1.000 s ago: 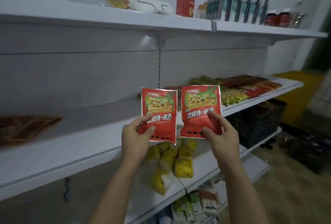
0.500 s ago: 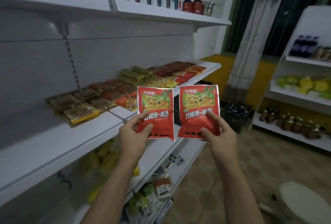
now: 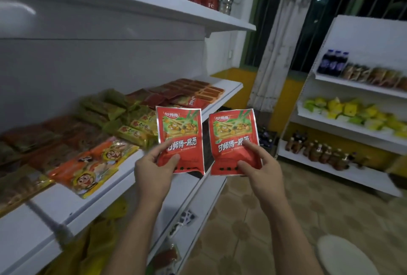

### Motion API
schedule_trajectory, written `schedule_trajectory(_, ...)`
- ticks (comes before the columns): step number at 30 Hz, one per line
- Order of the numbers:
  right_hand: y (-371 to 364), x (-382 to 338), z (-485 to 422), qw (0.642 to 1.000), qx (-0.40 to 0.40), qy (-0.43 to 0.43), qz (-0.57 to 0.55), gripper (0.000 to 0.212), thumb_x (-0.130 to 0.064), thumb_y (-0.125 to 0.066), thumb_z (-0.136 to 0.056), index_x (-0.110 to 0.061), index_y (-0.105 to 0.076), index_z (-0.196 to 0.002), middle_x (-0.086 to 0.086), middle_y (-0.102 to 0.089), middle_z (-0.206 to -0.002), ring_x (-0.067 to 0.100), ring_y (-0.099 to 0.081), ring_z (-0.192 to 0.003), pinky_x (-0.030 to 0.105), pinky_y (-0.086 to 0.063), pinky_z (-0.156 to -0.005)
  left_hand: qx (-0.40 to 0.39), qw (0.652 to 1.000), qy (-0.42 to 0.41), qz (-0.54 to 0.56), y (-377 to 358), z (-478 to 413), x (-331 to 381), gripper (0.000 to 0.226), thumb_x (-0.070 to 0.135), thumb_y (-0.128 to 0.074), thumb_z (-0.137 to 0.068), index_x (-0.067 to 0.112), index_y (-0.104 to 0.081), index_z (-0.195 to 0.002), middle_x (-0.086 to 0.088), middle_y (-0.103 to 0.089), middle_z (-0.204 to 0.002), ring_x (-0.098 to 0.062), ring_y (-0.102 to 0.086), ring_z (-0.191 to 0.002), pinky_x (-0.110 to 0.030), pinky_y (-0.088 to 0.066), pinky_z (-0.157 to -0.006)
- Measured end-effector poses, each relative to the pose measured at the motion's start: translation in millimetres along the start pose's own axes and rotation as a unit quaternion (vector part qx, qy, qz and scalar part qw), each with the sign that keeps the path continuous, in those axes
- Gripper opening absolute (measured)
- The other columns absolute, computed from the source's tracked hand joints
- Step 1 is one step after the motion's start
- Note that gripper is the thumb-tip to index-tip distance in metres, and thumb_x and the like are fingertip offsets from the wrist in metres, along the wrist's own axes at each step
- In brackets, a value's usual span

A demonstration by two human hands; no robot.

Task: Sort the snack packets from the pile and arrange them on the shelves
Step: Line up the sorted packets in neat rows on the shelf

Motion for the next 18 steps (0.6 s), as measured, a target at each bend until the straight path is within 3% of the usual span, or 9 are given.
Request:
schedule_trajectory(3, -14, 5, -44, 1.0, -0.018, -0.004, 0.019, 0.044, 0.002, -0.066, -0.089, -0.026, -0.064, -0.122, -0.018, -0.056, -0.108, 0.009, -0.063, -0.099, 0.025, -0.06, -0.075, 0.009, 1.0, -0.002, -0.002, -14, -40, -8, 0.042, 0.006, -0.073, -0.086, 0.039, -0.066, -0.112, 0.006, -0.066, -0.108, -0.008, -0.065, -0.098, -0.02, -0.055, -0.073)
schedule_trajectory(7, -30, 15, -92, 0.999, -0.035, -0.009, 0.037, 0.044, 0.001, -0.066, -0.089, -0.027, -0.064, -0.122, -0.018, -0.056, -0.11, 0.01, -0.063, -0.101, 0.026, -0.06, -0.076, 0.003, 1.0, 0.007, -0.026, -30, -81, -19, 0.04, 0.008, -0.07, -0.089, 0.028, -0.067, -0.123, 0.008, -0.066, -0.112, -0.003, -0.063, -0.097, -0.013, -0.055, -0.073)
schedule_trajectory(10, -39, 24, -119, 0.998, -0.039, -0.013, 0.036, 0.042, 0.0, -0.066, -0.089, -0.025, -0.065, -0.122, -0.016, -0.059, -0.11, 0.01, -0.064, -0.1, 0.028, -0.06, -0.079, -0.002, 0.998, 0.004, -0.062, -38, -103, -23, 0.037, 0.014, -0.068, -0.091, 0.025, -0.065, -0.127, 0.005, -0.064, -0.124, -0.011, -0.062, -0.11, -0.031, -0.054, -0.092)
schedule_trajectory(12, -43, 29, -136, 0.999, -0.042, -0.016, 0.028, 0.036, -0.004, -0.065, -0.091, -0.024, -0.066, -0.122, -0.015, -0.06, -0.109, 0.01, -0.065, -0.097, 0.023, -0.059, -0.074, -0.005, 0.996, -0.003, -0.084, -43, -115, -20, 0.039, 0.016, -0.068, -0.092, 0.025, -0.064, -0.129, 0.009, -0.062, -0.125, -0.01, -0.06, -0.113, -0.033, -0.051, -0.096)
schedule_trajectory(15, -49, 35, -165, 0.999, -0.04, -0.021, 0.007, 0.028, -0.012, -0.063, -0.094, -0.024, -0.067, -0.119, -0.011, -0.061, -0.109, 0.009, -0.067, -0.091, 0.019, -0.057, -0.064, -0.007, 0.994, 0.009, -0.105, -51, -131, -22, 0.042, 0.015, -0.068, -0.091, 0.022, -0.061, -0.132, 0.009, -0.064, -0.119, -0.008, -0.063, -0.107, -0.037, -0.054, -0.096)
schedule_trajectory(18, -57, 45, -196, 0.998, -0.053, -0.025, -0.004, 0.025, -0.014, -0.064, -0.093, -0.023, -0.067, -0.116, -0.01, -0.062, -0.108, 0.009, -0.068, -0.086, 0.018, -0.055, -0.061, 0.008, 0.993, 0.027, -0.111, -58, -144, -29, 0.042, 0.012, -0.07, -0.09, 0.019, -0.062, -0.131, 0.016, -0.068, -0.096, -0.006, -0.069, -0.09, -0.038, -0.058, -0.088)
Point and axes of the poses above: each hand's wrist, its own z-axis away from the middle knuckle, its own y-axis out of the back of the hand, x = y × z, the point moved 9 cm from there along -z, towards the middle knuckle
